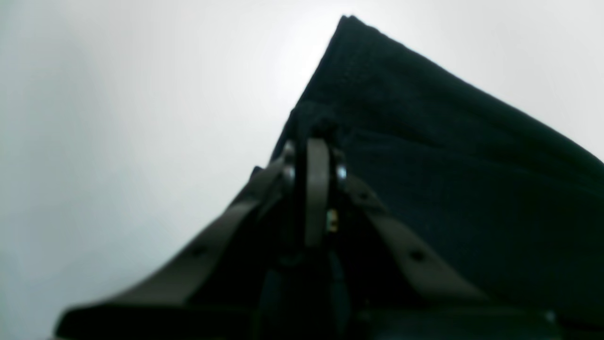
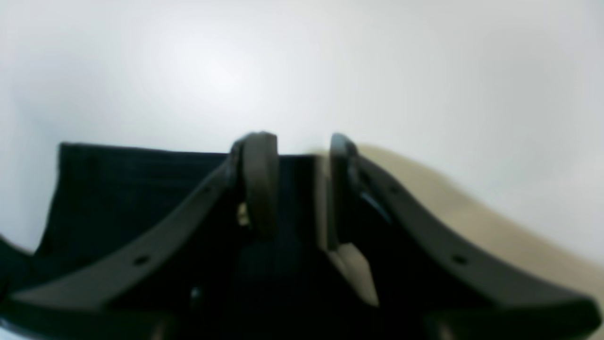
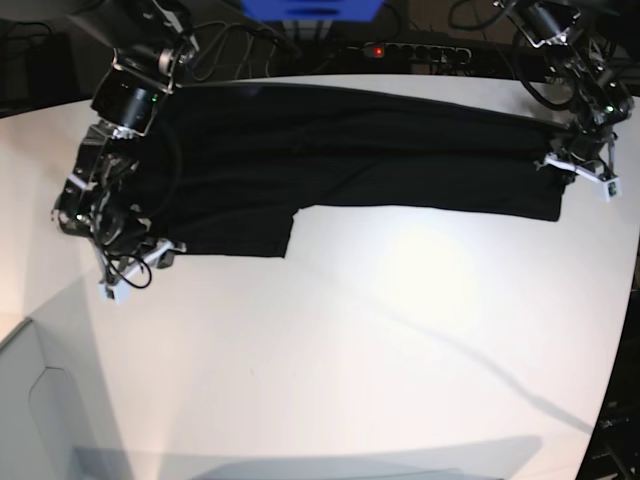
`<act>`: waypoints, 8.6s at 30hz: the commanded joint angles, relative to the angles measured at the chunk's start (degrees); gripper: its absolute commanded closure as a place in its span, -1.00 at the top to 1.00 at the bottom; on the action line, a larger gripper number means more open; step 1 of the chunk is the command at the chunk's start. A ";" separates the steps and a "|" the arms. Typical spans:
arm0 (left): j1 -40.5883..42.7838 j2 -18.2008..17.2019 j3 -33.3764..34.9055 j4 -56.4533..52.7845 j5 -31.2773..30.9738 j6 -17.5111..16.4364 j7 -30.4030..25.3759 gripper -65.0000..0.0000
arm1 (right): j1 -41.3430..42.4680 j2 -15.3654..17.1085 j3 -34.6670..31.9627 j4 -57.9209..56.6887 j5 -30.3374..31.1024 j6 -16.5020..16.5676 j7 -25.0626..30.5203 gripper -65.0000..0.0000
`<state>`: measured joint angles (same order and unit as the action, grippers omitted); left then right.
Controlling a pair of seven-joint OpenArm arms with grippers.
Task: Fold the T-shirt properly
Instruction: 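Grasp the shirt end with the right gripper and lift it, then fold the held end with the right gripper toward the shirt's middle, then regrasp the shirt's other end with the left gripper, then fold the held end with the left gripper toward the right gripper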
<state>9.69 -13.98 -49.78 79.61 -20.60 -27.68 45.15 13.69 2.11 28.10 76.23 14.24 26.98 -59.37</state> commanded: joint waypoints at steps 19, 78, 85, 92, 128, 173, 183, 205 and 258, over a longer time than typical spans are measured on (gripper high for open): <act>-0.42 -1.10 -0.20 0.87 -0.37 -0.05 -0.44 -0.98 | -1.43 0.13 0.34 0.57 0.84 7.00 -2.82 -0.41; -0.33 -1.01 -0.20 0.78 -0.37 -0.05 -0.62 -0.98 | -33.43 -2.15 -13.55 40.92 41.10 6.91 -13.90 -1.00; -0.33 -1.01 -0.20 0.78 -0.37 -0.05 -0.62 -0.98 | -34.84 -2.15 -21.72 40.83 42.77 6.82 -13.81 -1.00; -0.33 -1.01 -0.20 0.78 -0.37 -0.05 -0.62 -0.98 | -35.54 -1.10 -27.35 38.54 42.33 6.73 -13.81 -1.00; -0.24 -1.01 -0.20 0.78 -0.37 -0.05 -0.71 -0.98 | -33.08 2.77 -38.16 36.78 29.32 6.73 -9.68 -0.66; 1.52 -16.84 -8.81 -22.08 -33.16 -10.78 17.67 0.65 | -28.86 2.77 -37.28 39.07 29.41 6.73 -9.33 -0.67; -0.16 -13.85 -4.24 -23.48 -33.60 -11.22 18.02 0.65 | -29.03 2.77 -37.28 39.07 29.41 6.73 -9.33 -0.67; -0.59 -11.21 1.56 -24.01 -32.89 -10.78 18.02 0.65 | -28.86 2.51 -37.28 39.07 29.41 6.73 -9.33 -0.67; -1.03 2.86 16.59 20.91 -35.18 -10.69 31.03 -0.99 | -34.57 3.91 2.54 38.46 29.06 6.73 -9.33 -0.66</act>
<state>9.32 -10.63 -33.06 99.55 -54.08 -38.54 76.90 -20.78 5.69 30.37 113.82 42.17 32.97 -69.60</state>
